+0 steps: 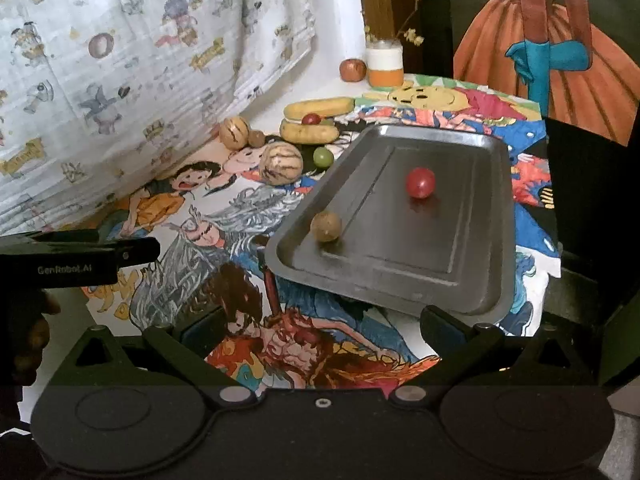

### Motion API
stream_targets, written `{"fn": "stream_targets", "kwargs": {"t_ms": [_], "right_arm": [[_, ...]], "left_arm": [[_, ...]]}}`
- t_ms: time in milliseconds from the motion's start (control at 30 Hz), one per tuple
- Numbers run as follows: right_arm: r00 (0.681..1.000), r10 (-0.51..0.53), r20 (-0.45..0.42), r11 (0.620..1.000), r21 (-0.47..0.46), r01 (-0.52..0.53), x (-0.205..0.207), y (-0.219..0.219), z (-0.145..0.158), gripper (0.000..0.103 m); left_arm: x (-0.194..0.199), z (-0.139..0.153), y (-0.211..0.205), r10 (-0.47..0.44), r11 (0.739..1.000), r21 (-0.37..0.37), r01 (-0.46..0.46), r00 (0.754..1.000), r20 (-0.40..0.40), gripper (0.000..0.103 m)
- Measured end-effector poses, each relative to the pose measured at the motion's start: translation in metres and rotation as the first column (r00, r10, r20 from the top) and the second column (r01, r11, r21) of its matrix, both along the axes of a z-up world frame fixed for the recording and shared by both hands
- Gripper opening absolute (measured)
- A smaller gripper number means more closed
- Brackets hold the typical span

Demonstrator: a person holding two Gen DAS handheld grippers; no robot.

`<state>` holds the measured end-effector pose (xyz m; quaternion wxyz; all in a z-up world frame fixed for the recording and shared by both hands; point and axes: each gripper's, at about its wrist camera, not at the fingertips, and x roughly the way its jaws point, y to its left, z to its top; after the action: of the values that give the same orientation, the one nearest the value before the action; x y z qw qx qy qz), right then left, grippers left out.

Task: Organize fruits
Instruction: 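Lift both open tools away from the metal tray, then grasp the striped melon with the left tool while the right tool grasps a green grape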

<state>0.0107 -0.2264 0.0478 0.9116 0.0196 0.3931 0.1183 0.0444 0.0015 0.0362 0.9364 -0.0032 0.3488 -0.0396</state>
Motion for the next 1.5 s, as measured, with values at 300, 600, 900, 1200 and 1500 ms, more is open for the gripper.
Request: {"fn": "stream_targets", "kwargs": {"t_ms": [300, 600, 900, 1200, 1500], "right_arm": [[0.999, 0.034, 0.01, 0.999, -0.025, -0.034, 0.011, 0.007, 0.0, 0.102], [0.992, 0.092, 0.085, 0.991, -0.107, -0.083, 0.026, 0.01, 0.013, 0.102], [0.984, 0.077, 0.161, 0.987, -0.149, -0.053, 0.07, -0.015, 0.036, 0.102], [0.979, 0.12, 0.166, 0.971, -0.224, -0.081, 0.096, -0.024, 0.034, 0.102], [0.906, 0.348, 0.239, 0.858, -0.47, -0.205, 0.103, -0.008, 0.023, 0.102]], "left_arm": [[0.016, 0.003, 0.003, 0.007, 0.988, 0.157, -0.001, 0.999, -0.037, 0.103], [0.044, 0.012, 0.011, 0.018, 0.984, 0.18, -0.014, 1.0, -0.022, 0.103], [0.062, 0.022, 0.006, -0.141, 0.977, 0.176, 0.12, 0.984, 0.112, 0.103], [0.078, 0.018, -0.031, -0.333, 0.913, 0.302, 0.276, 0.93, 0.154, 0.103], [0.098, 0.005, -0.045, -0.46, 0.853, 0.32, 0.413, 0.884, 0.087, 0.103]]}}
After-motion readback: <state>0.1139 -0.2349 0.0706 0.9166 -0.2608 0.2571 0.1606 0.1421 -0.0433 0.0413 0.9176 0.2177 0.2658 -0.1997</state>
